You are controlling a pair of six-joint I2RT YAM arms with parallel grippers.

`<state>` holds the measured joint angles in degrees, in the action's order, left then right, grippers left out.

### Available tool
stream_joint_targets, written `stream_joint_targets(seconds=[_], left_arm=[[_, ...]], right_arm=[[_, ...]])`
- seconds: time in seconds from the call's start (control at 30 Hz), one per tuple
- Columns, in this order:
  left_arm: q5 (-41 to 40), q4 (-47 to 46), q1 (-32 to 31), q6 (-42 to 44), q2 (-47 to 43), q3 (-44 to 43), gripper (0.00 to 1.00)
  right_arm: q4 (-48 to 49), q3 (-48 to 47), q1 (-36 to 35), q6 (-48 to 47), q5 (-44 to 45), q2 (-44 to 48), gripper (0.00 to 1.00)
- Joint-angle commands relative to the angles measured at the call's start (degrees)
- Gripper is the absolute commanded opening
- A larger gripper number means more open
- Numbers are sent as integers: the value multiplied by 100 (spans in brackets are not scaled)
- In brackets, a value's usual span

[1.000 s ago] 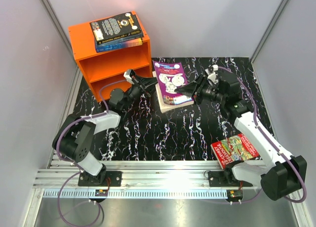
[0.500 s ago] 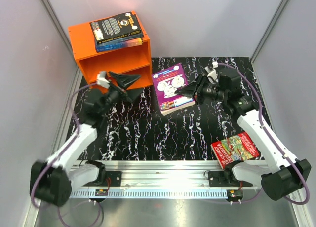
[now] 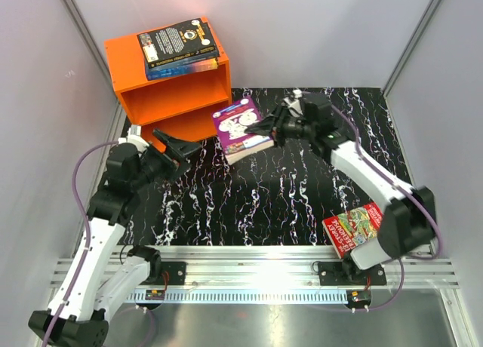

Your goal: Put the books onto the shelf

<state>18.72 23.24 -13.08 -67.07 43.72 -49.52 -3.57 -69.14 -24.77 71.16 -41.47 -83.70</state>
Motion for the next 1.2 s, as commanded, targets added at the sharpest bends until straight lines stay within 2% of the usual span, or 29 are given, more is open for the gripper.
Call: stream_joint_targets(seconds=[0.0, 0.23, 0.53, 0.77, 1.03, 1.17], left_arm=[[-237, 1058, 16, 598, -233, -594, 99], [-361, 1771, 16, 748, -698, -700, 99], [-264, 2061, 16, 818, -813, -621, 99], [-255, 1912, 16, 801, -752, -472, 99], [-545, 1105, 16, 984, 12, -471, 99], [-747, 866, 16, 1397, 1213, -822, 98]], right_arm=[[1490, -1003, -343, 434, -221, -733, 0], [2747, -2408, -528, 1285, -115, -2411, 0], [3047, -3684, -537, 1734, -80, -3809, 0], [2722, -3975, -537, 1709, 227, -4295, 0], [2493, -4335, -485, 1752, 342, -4830, 0], [2388, -4590, -388, 1796, 324, -5024, 0]])
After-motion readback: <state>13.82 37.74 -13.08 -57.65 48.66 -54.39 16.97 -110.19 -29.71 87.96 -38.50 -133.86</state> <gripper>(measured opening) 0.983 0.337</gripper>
